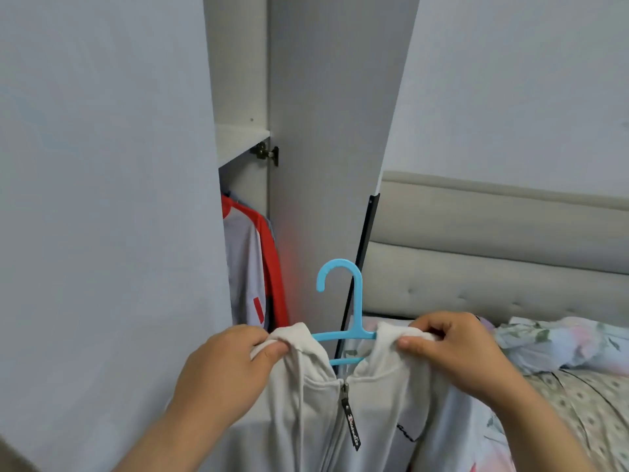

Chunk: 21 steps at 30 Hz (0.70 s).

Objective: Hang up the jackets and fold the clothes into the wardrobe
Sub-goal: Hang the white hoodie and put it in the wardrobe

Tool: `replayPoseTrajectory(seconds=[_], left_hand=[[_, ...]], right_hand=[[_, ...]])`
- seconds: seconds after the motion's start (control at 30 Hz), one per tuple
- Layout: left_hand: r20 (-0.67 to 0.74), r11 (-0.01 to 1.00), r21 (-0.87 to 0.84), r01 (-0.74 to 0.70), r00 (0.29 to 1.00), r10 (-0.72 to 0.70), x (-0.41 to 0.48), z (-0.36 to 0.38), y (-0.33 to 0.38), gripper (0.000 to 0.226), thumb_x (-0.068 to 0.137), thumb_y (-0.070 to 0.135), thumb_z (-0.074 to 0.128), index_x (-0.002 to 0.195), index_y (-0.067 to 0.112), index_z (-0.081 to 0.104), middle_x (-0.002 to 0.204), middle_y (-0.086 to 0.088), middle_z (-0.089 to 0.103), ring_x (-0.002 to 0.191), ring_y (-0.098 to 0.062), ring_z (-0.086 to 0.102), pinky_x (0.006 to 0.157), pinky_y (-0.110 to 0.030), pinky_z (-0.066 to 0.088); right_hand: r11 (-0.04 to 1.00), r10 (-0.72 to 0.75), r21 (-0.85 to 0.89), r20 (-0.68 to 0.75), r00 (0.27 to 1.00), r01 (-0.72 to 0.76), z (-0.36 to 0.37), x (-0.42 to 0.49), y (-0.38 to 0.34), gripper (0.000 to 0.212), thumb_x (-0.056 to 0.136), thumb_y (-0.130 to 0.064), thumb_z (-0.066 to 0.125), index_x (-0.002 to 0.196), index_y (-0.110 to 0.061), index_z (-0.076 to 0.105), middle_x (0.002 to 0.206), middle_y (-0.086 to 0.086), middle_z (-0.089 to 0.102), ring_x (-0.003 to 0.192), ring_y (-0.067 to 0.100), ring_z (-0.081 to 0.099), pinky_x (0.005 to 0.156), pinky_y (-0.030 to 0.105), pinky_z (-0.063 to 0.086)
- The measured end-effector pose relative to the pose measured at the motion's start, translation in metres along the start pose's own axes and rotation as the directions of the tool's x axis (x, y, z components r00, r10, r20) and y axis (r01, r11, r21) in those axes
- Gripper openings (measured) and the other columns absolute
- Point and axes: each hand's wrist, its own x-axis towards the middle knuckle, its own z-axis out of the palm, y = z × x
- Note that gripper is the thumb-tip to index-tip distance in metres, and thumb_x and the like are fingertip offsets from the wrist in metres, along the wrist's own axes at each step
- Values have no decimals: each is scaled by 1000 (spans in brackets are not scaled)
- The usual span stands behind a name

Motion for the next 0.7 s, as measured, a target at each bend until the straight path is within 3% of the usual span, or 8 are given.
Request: replayPoseTrajectory(seconds=[0.27, 0.43, 0.53, 0.63, 0.7], left_hand=[[-25, 991, -74, -116, 993, 114, 100, 39, -7, 25, 84, 55, 55, 77, 33, 64, 76, 14, 57, 74, -1, 55, 59, -22, 40], [-107, 980, -131, -148, 985, 135, 146, 45, -17, 14, 88, 46, 59, 85, 36, 68, 78, 14, 56, 75, -15, 58, 70, -35, 48], [-178, 974, -83, -213, 964, 196, 175, 44, -24, 17, 91, 44, 57, 90, 34, 70, 83, 14, 58, 78, -22, 60, 73, -34, 43], [-301, 960, -21, -281, 917, 261, 198, 41, -31, 35, 88, 50, 44, 86, 27, 71, 80, 8, 61, 72, -22, 61, 70, -33, 37], [-347, 961, 4, -276, 901, 260, 212, 44, -34, 42, 85, 52, 39, 82, 25, 70, 77, 7, 59, 70, -22, 59, 70, -33, 36]], right_hand=[[999, 50, -3, -126, 991, -51, 1, 56, 15, 14, 74, -35, 82, 68, -41, 71, 69, -12, 70, 67, 4, 62, 58, 19, 44], [995, 79, -49, -193, 978, -90, 12, 88, 2, 19, 75, -39, 80, 66, -25, 71, 71, -1, 70, 70, 15, 62, 65, 35, 50], [994, 79, -52, -224, 971, -93, 18, 108, -10, 15, 75, -41, 79, 67, -32, 70, 71, -7, 69, 69, 10, 61, 62, 32, 49], [998, 26, -57, -212, 977, -39, 26, 131, -22, 11, 77, -39, 78, 71, -40, 68, 70, -11, 67, 67, 4, 58, 53, 17, 40], [995, 1, -93, -216, 976, -21, 28, 151, -23, 12, 77, -40, 77, 71, -37, 68, 70, -8, 66, 65, 5, 57, 53, 20, 39]])
